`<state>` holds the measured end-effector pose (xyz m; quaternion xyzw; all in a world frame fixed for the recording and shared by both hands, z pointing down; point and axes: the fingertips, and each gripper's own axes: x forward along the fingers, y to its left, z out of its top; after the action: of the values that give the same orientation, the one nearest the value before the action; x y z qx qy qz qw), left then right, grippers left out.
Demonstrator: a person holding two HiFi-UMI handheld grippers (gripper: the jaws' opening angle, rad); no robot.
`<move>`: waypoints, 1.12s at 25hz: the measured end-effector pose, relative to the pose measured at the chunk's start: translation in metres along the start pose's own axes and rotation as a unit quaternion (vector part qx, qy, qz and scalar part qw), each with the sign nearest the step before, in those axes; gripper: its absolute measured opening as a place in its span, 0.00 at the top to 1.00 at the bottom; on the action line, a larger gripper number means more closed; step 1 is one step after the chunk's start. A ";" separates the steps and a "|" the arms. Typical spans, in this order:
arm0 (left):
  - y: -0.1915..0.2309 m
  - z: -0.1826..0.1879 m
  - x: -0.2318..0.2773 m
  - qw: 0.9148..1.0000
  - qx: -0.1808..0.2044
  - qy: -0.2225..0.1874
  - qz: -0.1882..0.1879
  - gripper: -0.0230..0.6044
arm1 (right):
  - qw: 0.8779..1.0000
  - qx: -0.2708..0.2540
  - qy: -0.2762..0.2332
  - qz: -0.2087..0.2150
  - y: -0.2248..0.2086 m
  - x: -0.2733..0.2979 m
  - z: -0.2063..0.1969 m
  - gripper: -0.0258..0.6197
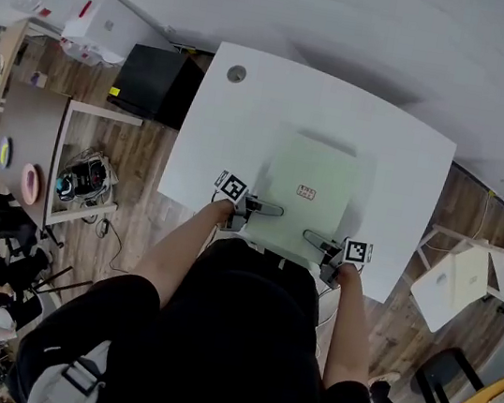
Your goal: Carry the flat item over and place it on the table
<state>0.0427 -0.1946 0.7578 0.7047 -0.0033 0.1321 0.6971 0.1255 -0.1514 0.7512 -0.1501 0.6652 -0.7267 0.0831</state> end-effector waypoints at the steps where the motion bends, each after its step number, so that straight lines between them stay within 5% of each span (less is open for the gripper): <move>1: 0.001 0.000 0.000 1.000 0.000 0.000 0.001 0.44 | 1.000 0.003 0.001 -0.006 -0.004 -0.001 0.000 0.50; 28: 0.000 -0.009 0.015 1.000 0.000 0.009 0.010 0.43 | 0.996 -0.034 0.009 -0.084 -0.014 -0.031 -0.009 0.44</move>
<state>0.0559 -0.1828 0.7611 0.7034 -0.0047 0.1454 0.6958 0.1526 -0.1319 0.7616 -0.2014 0.6752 -0.7096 0.0105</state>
